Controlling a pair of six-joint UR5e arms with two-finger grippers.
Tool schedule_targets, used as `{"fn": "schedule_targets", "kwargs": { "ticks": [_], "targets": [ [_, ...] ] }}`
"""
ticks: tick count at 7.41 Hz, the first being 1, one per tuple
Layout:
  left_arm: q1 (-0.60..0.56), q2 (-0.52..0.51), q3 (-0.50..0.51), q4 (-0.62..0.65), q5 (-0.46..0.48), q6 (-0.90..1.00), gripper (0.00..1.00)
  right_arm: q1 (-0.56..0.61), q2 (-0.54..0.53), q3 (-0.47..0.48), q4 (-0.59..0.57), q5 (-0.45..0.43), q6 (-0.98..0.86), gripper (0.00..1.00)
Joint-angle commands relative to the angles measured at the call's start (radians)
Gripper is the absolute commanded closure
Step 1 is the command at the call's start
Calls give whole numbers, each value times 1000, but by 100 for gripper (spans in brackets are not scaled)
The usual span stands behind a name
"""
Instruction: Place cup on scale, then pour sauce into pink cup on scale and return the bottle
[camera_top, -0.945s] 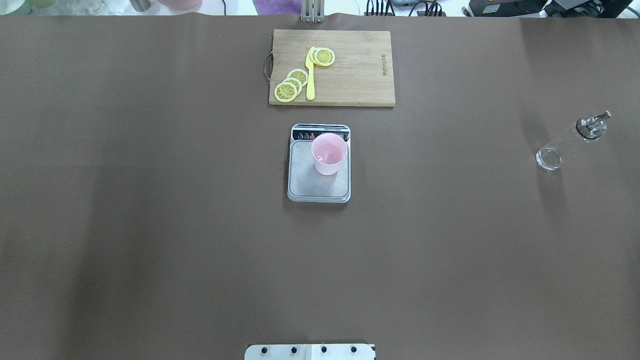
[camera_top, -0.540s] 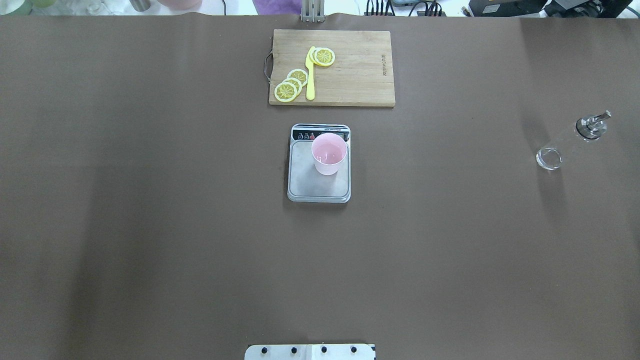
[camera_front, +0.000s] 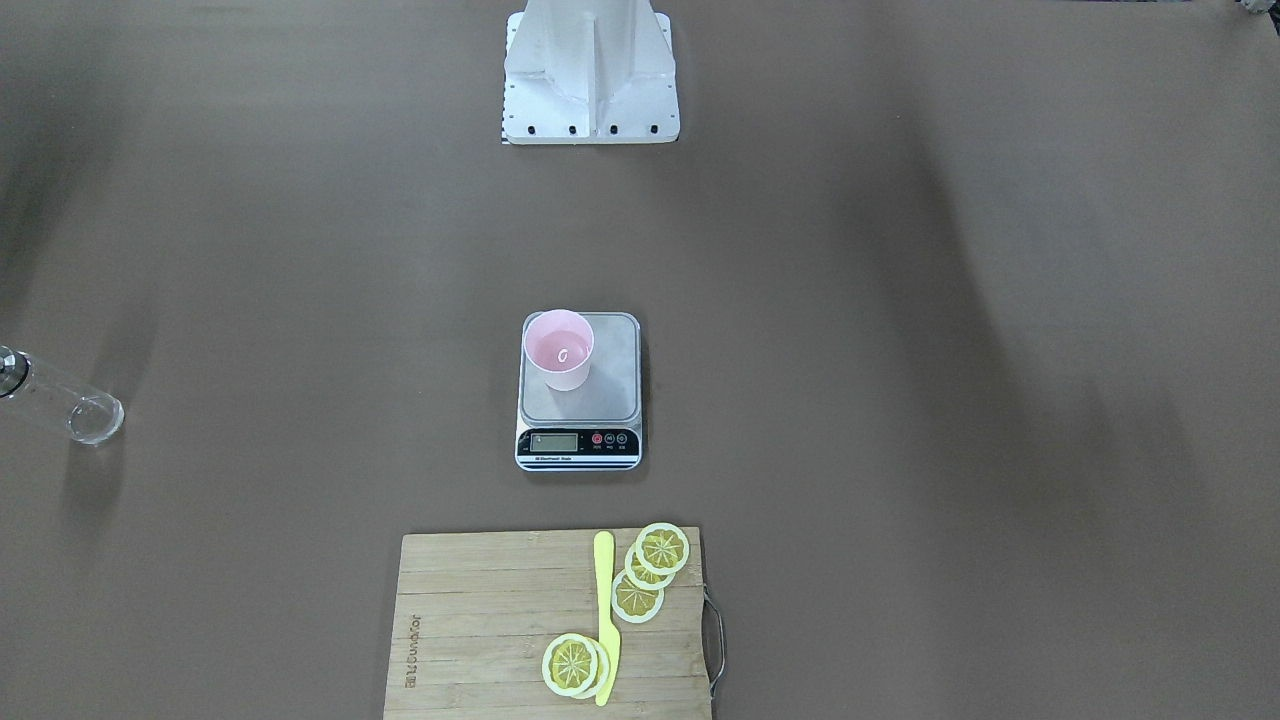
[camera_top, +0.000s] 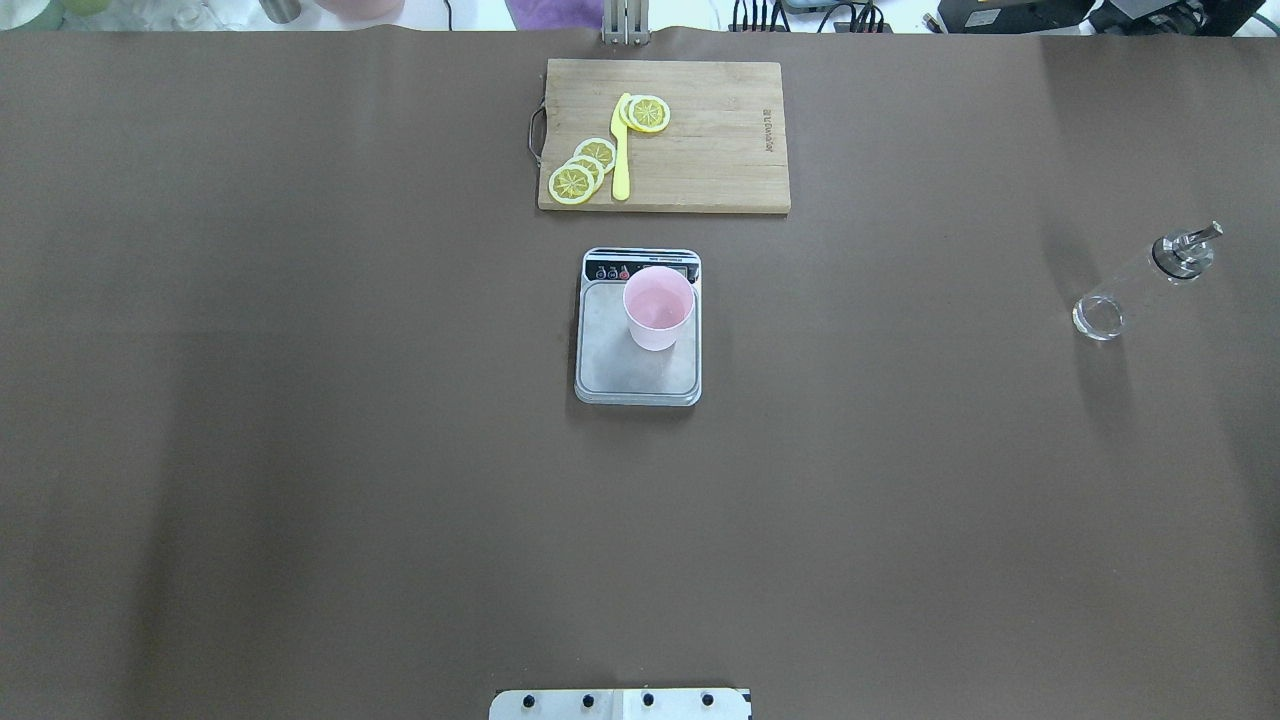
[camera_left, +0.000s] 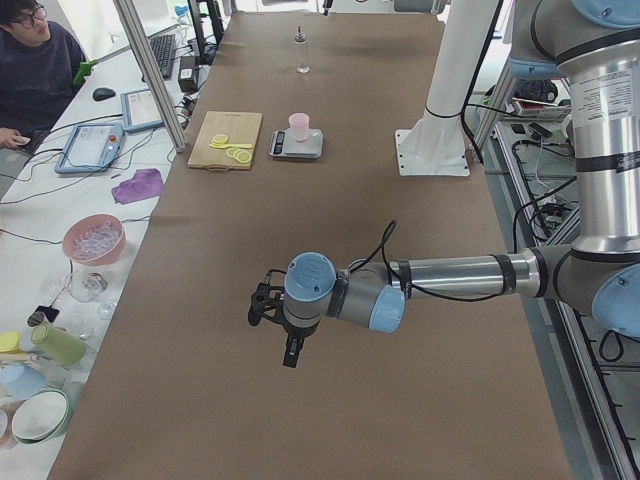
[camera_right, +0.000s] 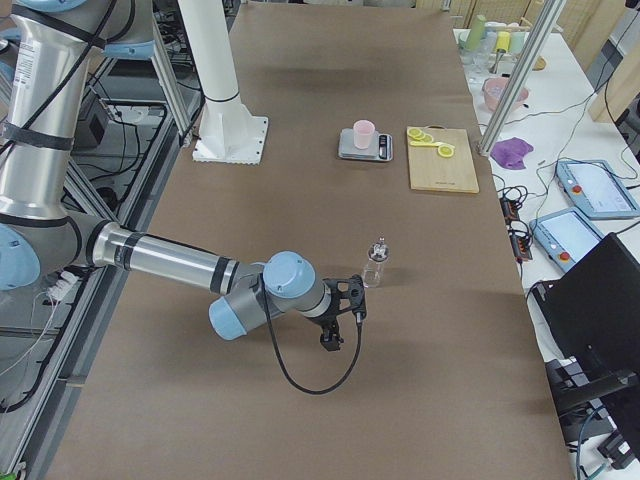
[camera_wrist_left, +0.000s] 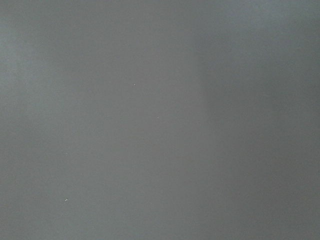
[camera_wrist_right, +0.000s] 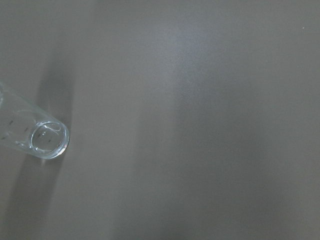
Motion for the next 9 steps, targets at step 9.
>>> {"fn": "schedule_targets", "kwargs": {
  "ticks": [9],
  "targets": [
    [55,-76,4,303,15,-9,2,74,70,213,-726,-108,-240,0]
  ]
}}
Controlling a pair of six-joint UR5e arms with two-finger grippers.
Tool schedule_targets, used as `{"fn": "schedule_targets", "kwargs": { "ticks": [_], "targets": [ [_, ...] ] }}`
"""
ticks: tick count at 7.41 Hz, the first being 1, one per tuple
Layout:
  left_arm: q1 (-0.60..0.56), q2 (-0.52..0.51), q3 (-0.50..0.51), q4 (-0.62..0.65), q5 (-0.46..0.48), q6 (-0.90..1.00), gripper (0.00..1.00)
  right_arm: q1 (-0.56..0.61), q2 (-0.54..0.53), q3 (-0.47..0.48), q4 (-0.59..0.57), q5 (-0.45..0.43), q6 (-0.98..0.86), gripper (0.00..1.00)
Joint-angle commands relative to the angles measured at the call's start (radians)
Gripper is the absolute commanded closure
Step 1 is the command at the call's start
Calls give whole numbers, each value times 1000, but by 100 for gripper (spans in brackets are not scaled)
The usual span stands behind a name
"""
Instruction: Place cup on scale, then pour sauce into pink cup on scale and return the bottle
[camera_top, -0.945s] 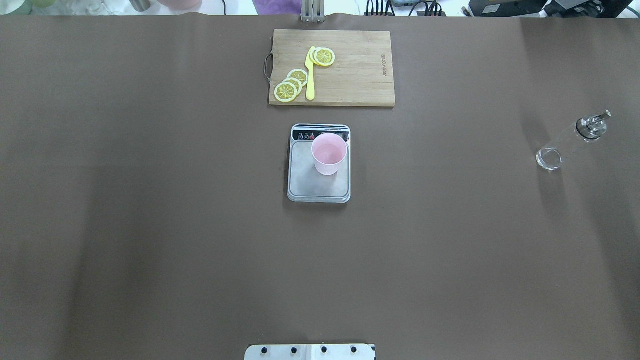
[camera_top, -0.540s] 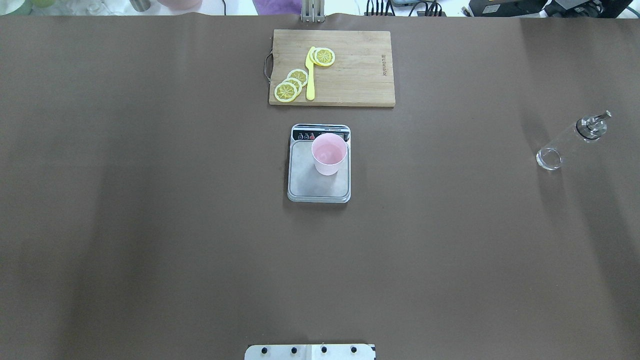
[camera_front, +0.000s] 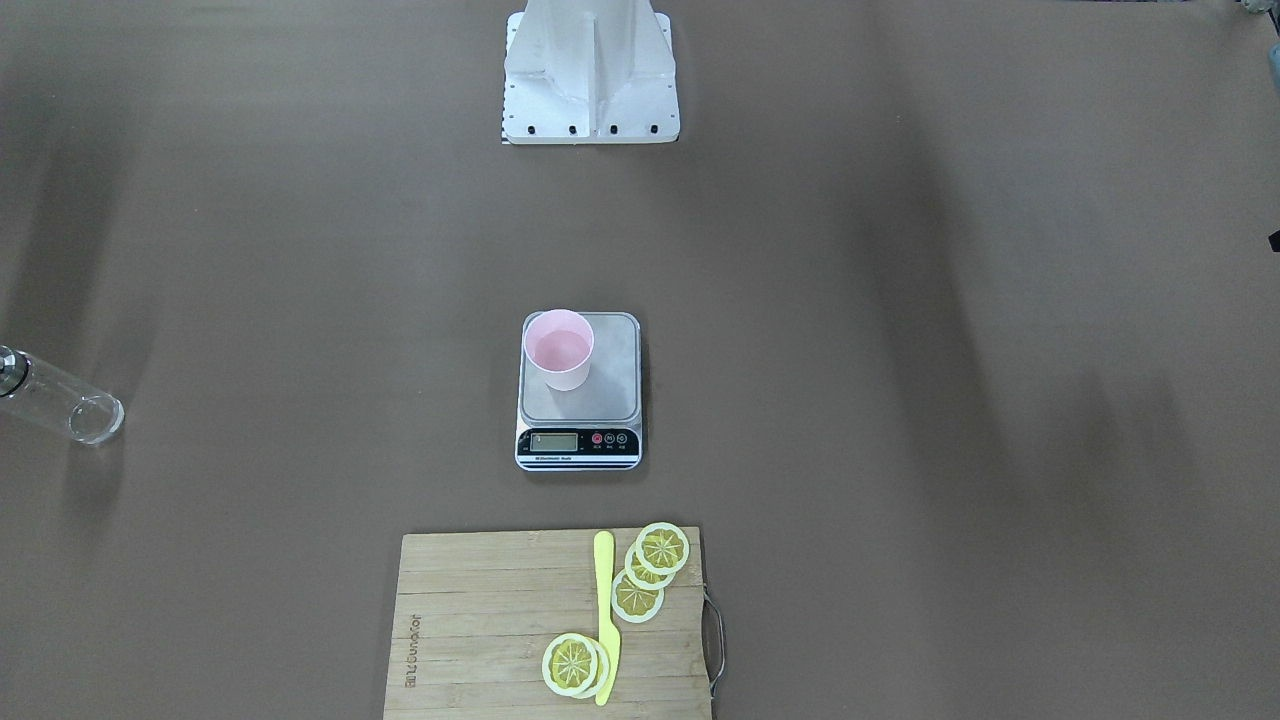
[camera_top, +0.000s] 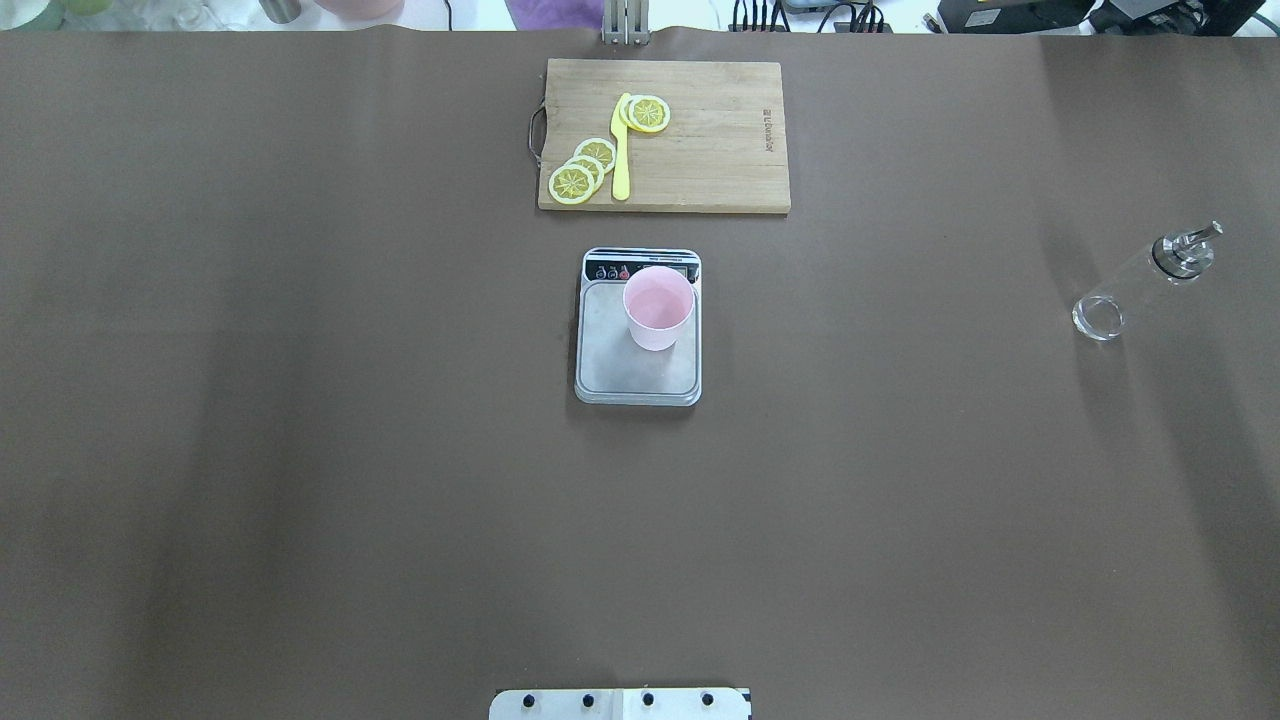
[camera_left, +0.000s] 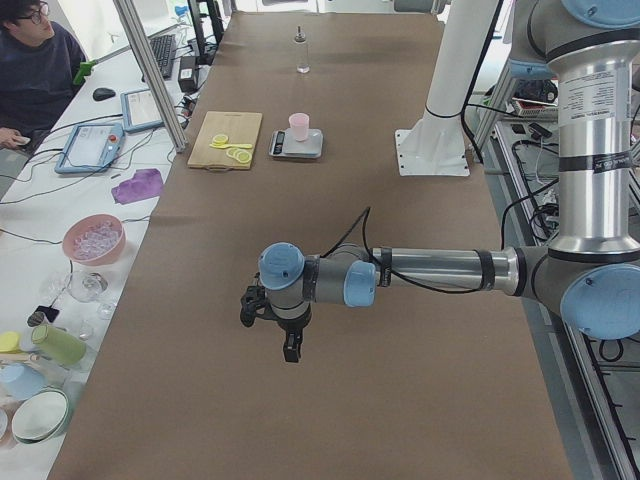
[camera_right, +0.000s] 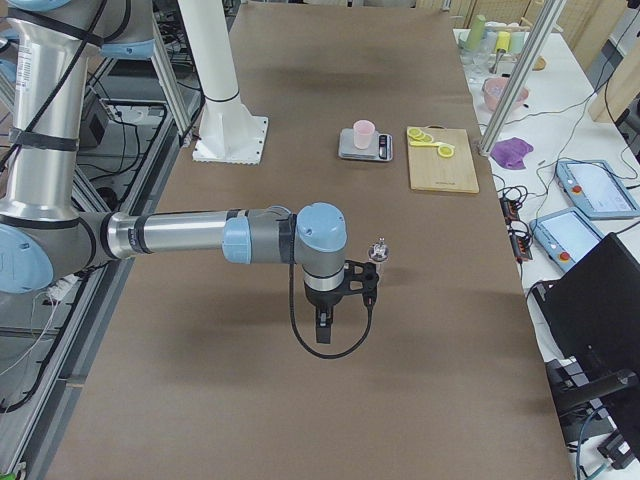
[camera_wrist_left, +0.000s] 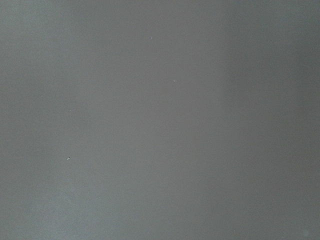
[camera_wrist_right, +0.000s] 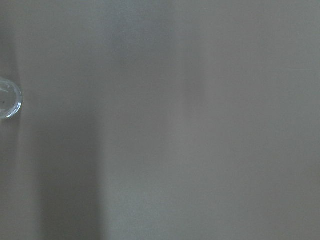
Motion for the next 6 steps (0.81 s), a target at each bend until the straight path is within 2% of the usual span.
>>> {"fn": "schedule_targets", "kwargs": {
  "ticks": [1,6],
  "targets": [
    [-2,12,4,14,-1,-6,2,-1,-5,-9,-1,8,14,0],
    [-2,6,7,13,0,-3,2,-1,-5,-45,1,32,6,0]
  ]
}}
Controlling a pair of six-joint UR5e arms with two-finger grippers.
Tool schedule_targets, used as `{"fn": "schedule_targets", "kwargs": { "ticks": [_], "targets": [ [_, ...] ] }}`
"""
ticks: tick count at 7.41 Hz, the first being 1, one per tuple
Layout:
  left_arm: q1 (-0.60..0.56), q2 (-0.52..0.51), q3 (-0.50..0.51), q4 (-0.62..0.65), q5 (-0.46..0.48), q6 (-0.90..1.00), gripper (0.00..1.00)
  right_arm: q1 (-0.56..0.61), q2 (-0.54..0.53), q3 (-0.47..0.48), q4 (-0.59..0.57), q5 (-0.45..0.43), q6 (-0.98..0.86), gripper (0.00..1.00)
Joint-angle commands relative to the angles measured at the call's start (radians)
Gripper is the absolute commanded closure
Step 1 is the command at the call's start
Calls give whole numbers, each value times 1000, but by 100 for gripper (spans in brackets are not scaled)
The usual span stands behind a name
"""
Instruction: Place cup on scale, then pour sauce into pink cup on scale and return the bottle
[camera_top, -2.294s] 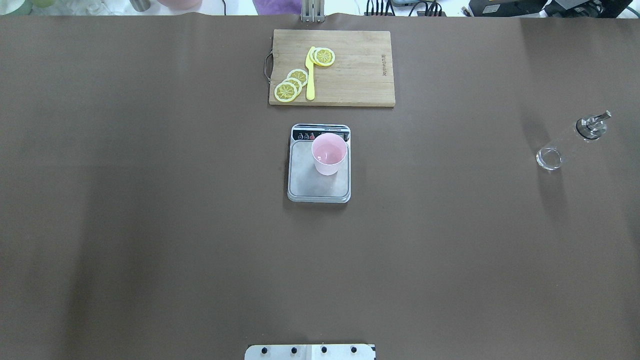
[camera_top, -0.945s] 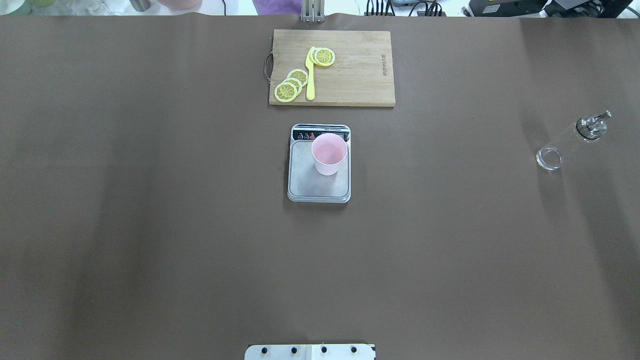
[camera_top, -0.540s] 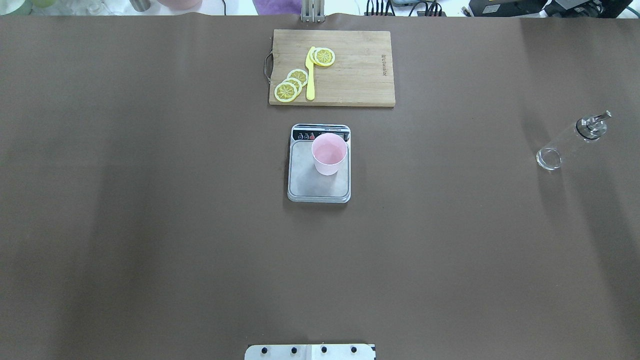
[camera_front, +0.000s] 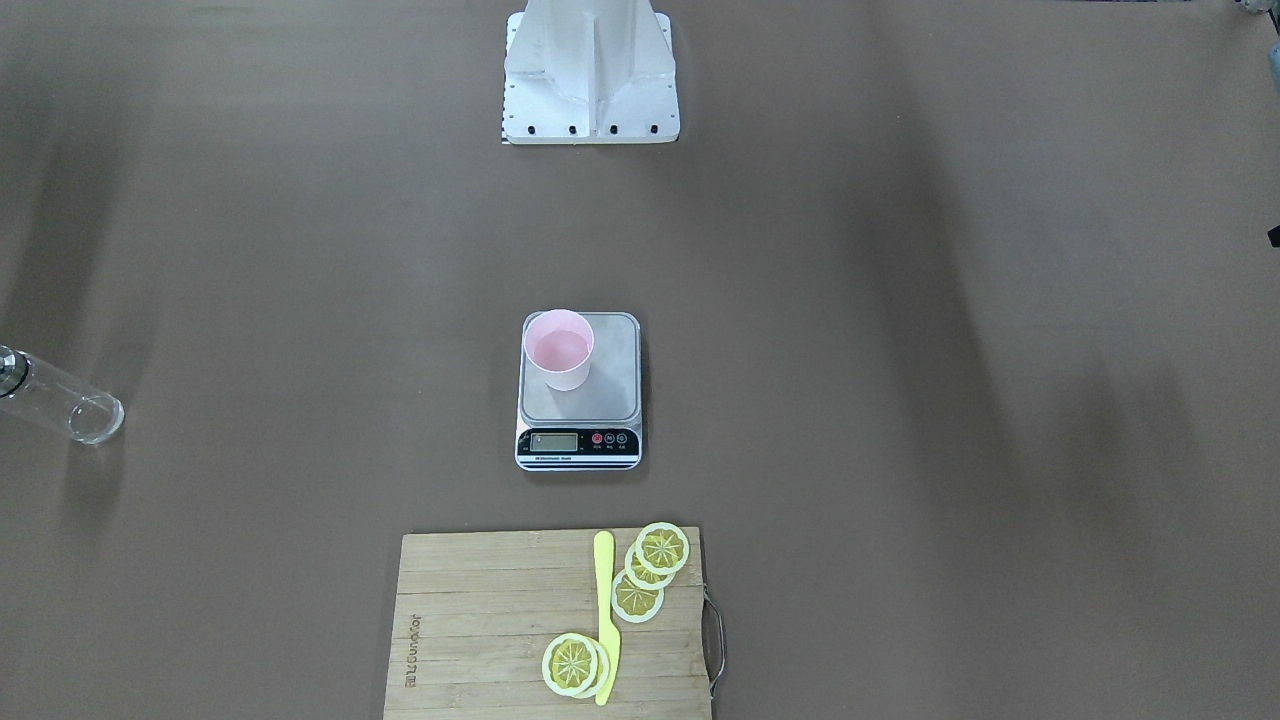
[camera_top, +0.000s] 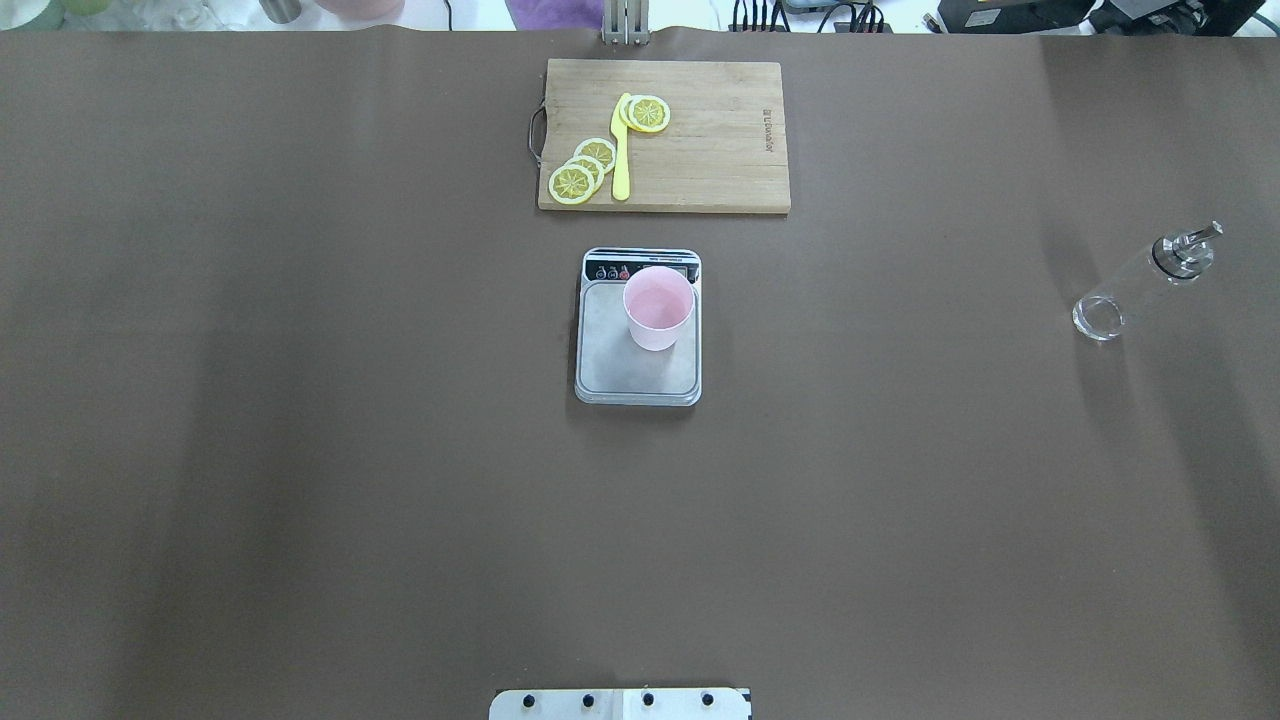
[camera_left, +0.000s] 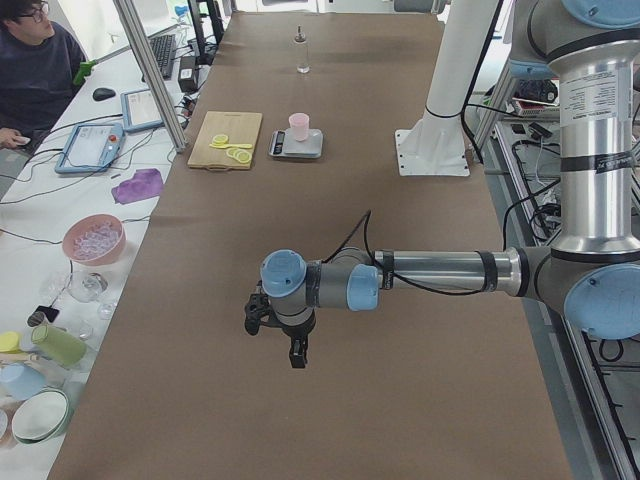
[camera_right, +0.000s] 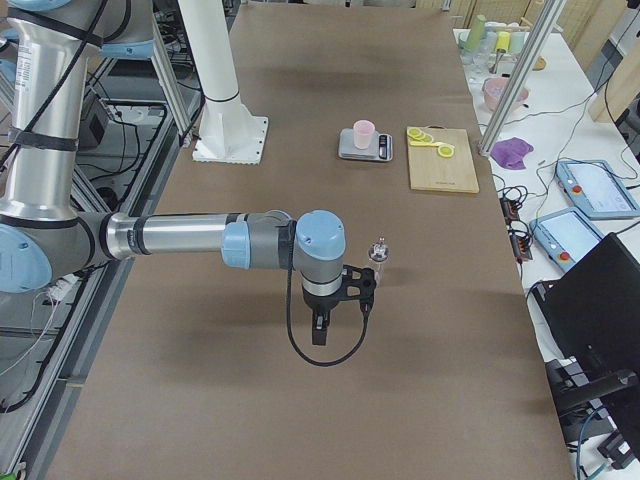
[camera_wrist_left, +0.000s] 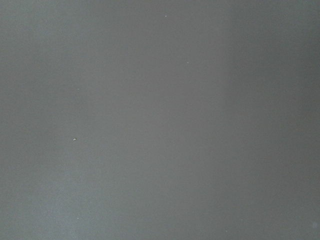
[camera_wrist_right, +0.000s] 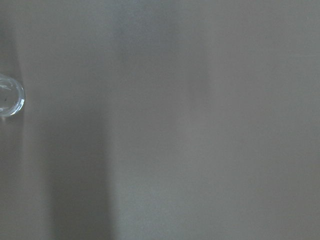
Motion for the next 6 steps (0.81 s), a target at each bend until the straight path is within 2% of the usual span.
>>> {"fn": "schedule_targets", "kwargs": {
  "ticks": [1,5,6],
  "targets": [
    [0,0,0,-1,0,-1,2,0,2,-58,3,-6,-3,0],
    [0,-25,-27,-10,-11,-1,2,-11,52,-65,12,-5,5,0],
    [0,-26,-79,-10,-3,-1,2,-29,72,-66,11,3,5,0]
  ]
}}
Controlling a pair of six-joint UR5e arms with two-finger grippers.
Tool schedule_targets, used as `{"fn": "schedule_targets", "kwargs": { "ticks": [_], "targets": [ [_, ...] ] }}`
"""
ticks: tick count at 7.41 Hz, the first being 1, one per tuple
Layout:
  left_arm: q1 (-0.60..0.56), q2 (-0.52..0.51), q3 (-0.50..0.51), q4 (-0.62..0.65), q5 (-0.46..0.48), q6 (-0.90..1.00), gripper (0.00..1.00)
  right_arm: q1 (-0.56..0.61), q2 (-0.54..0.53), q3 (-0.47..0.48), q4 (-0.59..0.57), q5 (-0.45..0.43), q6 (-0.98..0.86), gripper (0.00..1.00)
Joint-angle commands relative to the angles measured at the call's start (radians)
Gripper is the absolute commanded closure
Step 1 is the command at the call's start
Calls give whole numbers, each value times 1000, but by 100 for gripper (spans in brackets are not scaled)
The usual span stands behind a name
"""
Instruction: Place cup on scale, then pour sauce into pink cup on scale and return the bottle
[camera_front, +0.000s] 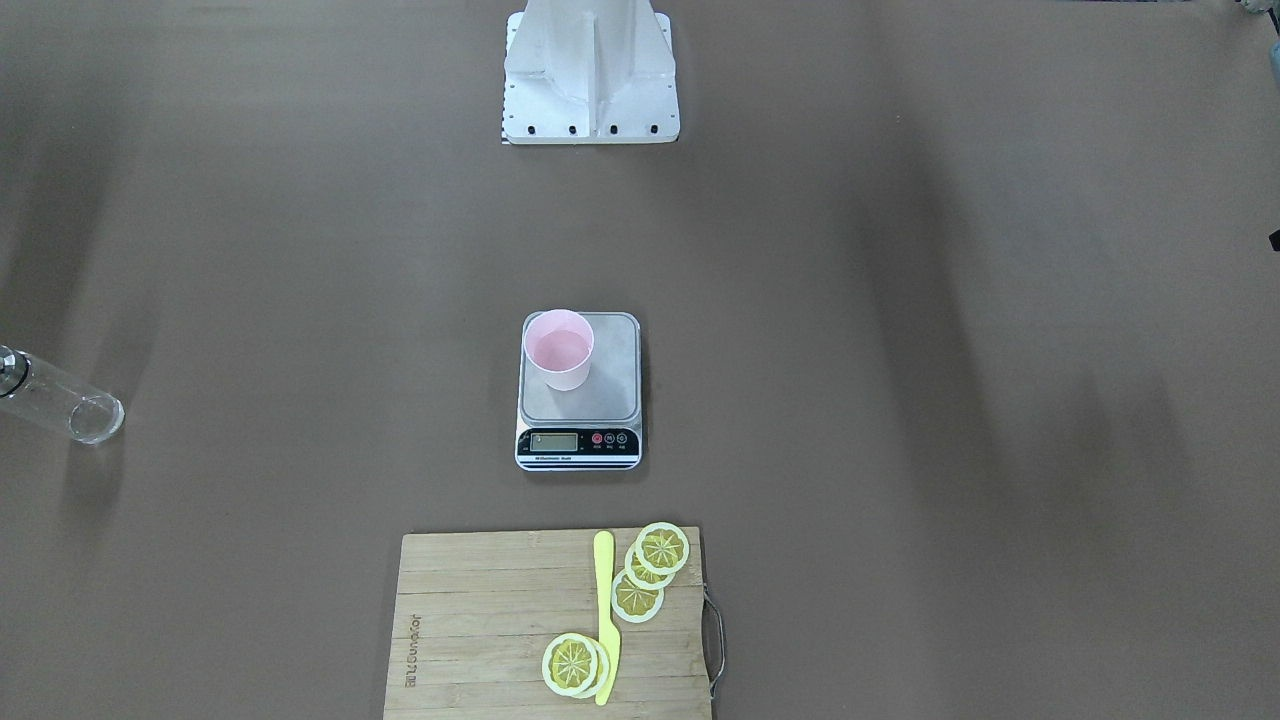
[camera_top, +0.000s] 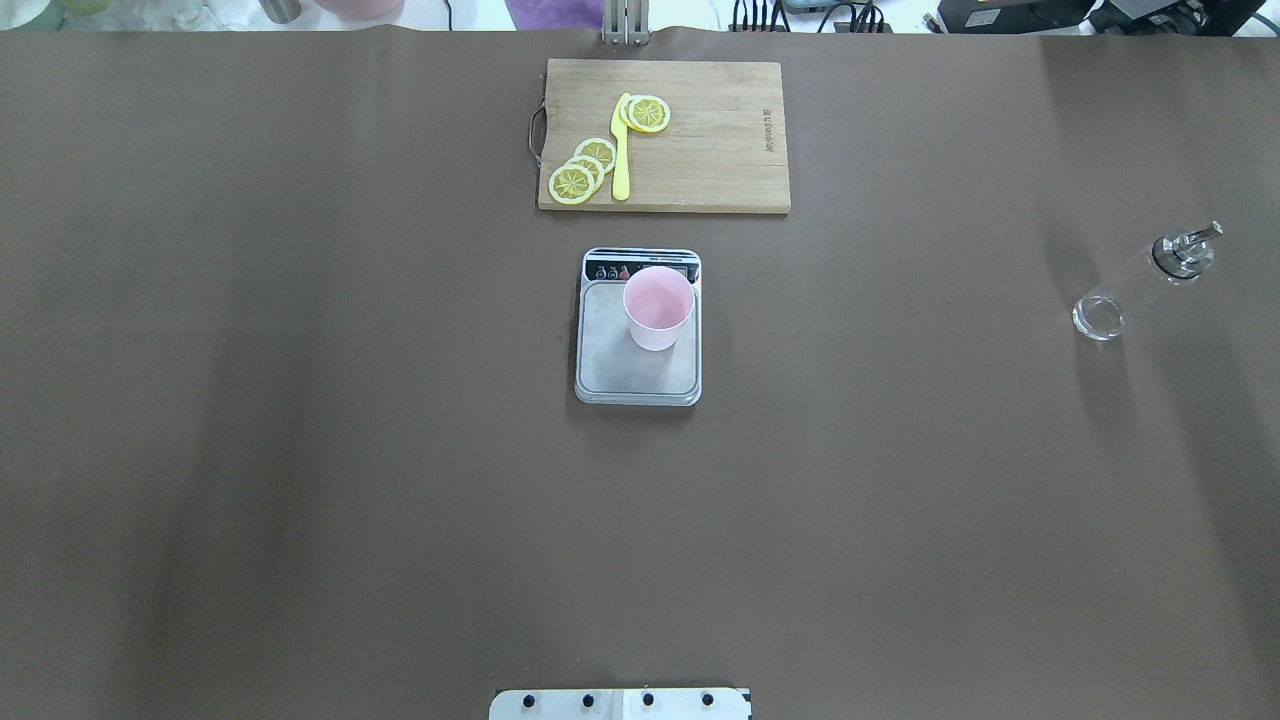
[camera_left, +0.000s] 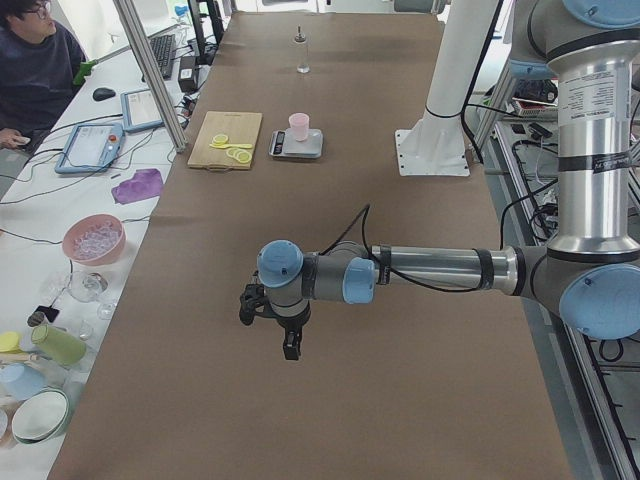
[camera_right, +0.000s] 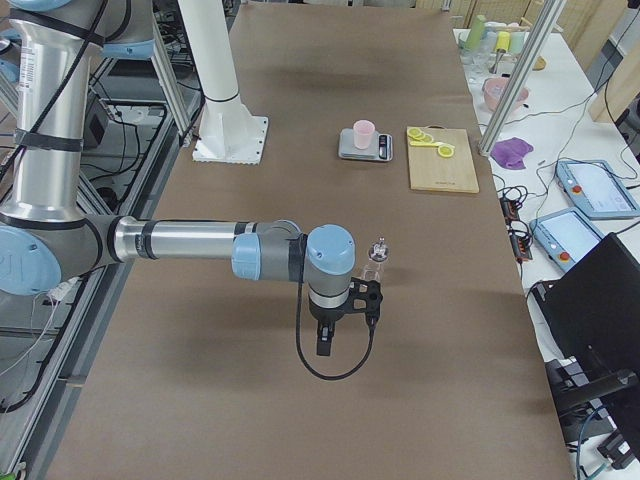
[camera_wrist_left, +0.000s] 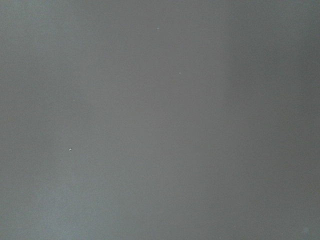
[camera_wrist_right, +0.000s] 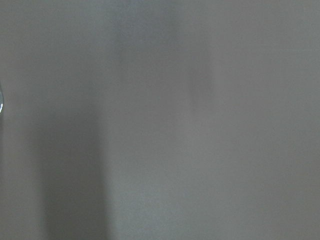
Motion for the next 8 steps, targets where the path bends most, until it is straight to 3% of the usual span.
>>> {"fn": "schedule_targets", "kwargs": {
  "ticks": [1,8],
  "targets": [
    [0,-6,-73,-3,4,0,2,-19,38,1,-1,6,3,0],
    [-9,11,-70,-4,6,5,2,-30,41,2,0,40,-8,0]
  ]
}}
